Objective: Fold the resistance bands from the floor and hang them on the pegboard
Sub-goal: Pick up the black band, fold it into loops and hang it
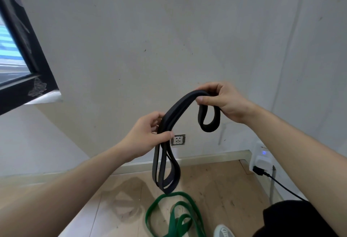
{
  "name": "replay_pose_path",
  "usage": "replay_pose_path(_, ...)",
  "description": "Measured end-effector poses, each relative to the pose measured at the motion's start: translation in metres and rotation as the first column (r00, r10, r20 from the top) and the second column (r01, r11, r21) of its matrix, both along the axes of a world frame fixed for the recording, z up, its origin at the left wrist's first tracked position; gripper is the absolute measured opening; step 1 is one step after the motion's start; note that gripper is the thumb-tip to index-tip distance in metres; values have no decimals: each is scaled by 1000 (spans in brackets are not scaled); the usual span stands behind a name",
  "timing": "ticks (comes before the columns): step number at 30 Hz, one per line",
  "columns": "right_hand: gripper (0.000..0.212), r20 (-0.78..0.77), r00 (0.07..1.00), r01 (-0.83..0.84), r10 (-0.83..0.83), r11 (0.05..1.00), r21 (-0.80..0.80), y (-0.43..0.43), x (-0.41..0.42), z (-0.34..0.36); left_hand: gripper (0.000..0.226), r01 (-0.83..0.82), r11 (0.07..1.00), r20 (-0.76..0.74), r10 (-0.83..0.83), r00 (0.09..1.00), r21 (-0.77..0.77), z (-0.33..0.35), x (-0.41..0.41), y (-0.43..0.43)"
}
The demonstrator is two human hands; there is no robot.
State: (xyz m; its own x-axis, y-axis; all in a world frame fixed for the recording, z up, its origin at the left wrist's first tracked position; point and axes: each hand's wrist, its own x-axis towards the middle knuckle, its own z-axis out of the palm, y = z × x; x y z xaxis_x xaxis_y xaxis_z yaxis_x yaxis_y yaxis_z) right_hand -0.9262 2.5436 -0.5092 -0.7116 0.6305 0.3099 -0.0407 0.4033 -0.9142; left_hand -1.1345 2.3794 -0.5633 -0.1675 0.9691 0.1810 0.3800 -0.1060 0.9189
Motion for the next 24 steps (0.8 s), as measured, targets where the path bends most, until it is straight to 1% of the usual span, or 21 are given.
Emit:
replay_pose_path(2,18,56,998,20,-19,1000,-9,6,5,-7,28,-16,1000,-21,16,1000,22,5,-6,-1)
replay_pose_path(5,16,247,969,-14,11,1000,13,10,8,-20,24,-36,998,-19,37,999,56,10,-13,-4)
replay_pose_path(6,17,327,944,-49,44,999,8,9,7,-23,23,-41,997,-16,42,999,66,11,-15,-4)
replay_pose_path(8,23,492,865,-126,99,992,24,4,2,-28,20,-35,997,-27,37,999,72,12,-15,-6)
replay_pose_path(10,39,596,798,-177,95,981,80,-6,-6,-26,19,-10,998,-50,13,999,69,12,-14,-7)
replay_pose_path(12,55,586,805,-198,90,972,123,-19,-17,-21,21,24,997,-73,-19,997,70,12,-13,-8)
replay_pose_path(13,59,556,825,-204,98,970,131,-25,-21,-19,23,37,997,-84,-31,996,74,12,-13,-8)
replay_pose_path(15,61,493,862,-208,119,969,130,-35,-30,-17,24,44,996,-96,-36,995,83,12,-13,-8)
replay_pose_path(17,55,435,889,-223,142,965,141,-44,-37,-19,24,40,994,-78,-32,996,99,12,-13,-8)
replay_pose_path(20,40,356,922,-217,152,965,150,-51,-42,-25,24,51,993,-76,-42,996,110,14,-16,-9)
replay_pose_path(22,29,350,928,-190,126,970,153,-51,-43,-25,26,56,993,-93,-46,995,107,13,-17,-9)
replay_pose_path(24,21,376,922,-170,90,968,185,-49,-42,-23,27,50,994,-88,-41,995,94,13,-16,-10)
